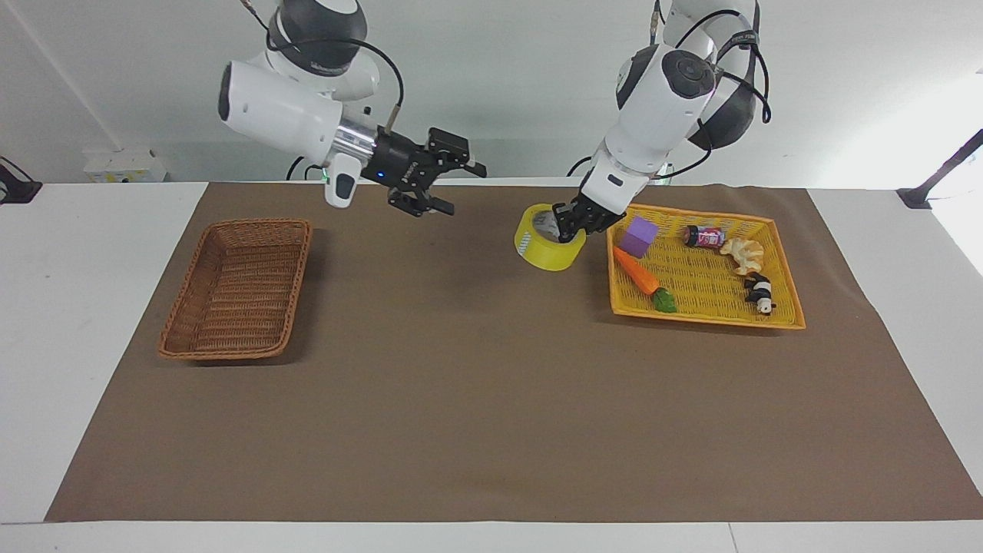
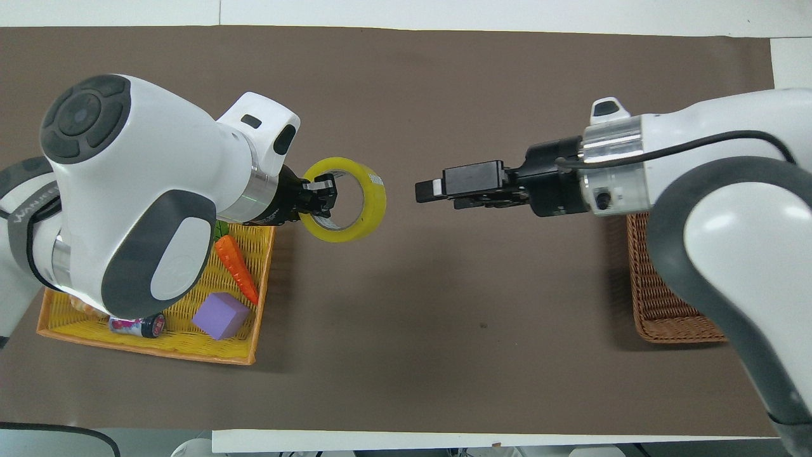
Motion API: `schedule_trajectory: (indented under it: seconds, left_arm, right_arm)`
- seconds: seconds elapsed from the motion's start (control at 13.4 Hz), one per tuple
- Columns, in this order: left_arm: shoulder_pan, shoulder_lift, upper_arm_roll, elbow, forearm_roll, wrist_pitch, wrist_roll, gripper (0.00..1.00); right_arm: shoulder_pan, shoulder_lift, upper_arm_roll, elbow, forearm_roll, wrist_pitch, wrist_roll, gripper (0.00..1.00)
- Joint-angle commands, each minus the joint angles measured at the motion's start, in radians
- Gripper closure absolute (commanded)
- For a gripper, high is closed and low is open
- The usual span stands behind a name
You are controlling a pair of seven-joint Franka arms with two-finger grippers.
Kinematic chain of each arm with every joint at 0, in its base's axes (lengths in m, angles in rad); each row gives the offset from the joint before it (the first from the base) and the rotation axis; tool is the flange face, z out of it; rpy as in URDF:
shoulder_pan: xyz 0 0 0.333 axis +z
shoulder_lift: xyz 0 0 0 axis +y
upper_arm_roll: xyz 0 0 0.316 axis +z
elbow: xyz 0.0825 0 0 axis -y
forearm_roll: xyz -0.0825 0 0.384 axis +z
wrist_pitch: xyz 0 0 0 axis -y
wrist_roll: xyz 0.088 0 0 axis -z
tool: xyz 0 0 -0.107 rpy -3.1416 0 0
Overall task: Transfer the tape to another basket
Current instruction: 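Reach the right gripper toward the tape roll held by the left gripper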
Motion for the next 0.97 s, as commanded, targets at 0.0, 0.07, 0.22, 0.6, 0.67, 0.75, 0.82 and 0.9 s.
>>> schedule_trajectory:
  seconds: [0.0,0.07,0.22,0.6,0.67,0.75,0.82,0.9]
  left_arm:
    - [0.008,-0.008,-0.001,0.001,-0.017,-0.017,0.018,1.0]
    - [0.008,-0.008,-0.001,0.001,-0.017,-0.017,0.018,1.0]
    - [0.009,-0.009,-0.001,0.0,-0.019,-0.02,0.021,1.0]
    - [0.009,-0.009,-0.001,0.0,-0.017,-0.022,0.02,1.0]
    - [0.009,-0.009,-0.001,0.0,-0.019,-0.019,0.018,1.0]
    - [0.009,-0.009,-0.001,0.0,-0.017,-0.019,0.018,1.0]
    - [0.008,-0.009,-0.001,0.0,-0.017,-0.02,0.02,1.0]
    - [0.008,-0.009,-0.001,0.0,-0.019,-0.02,0.018,1.0]
  right_arm:
    - [0.038,0.064,-0.006,-0.013,0.12,0.071,-0.077,0.0]
    - [0.066,0.083,-0.006,-0.013,0.159,0.124,-0.091,0.0]
    - [0.116,0.109,-0.004,-0.013,0.194,0.207,-0.105,0.0]
    - [0.123,0.12,-0.002,-0.014,0.196,0.204,-0.137,0.0]
    - [0.124,0.12,-0.002,-0.014,0.197,0.205,-0.137,0.0]
    - [0.124,0.12,-0.001,-0.014,0.196,0.205,-0.137,0.0]
    - [0.126,0.12,-0.001,-0.016,0.196,0.204,-0.137,0.0]
    - [0.126,0.117,-0.001,-0.023,0.197,0.202,-0.136,0.0]
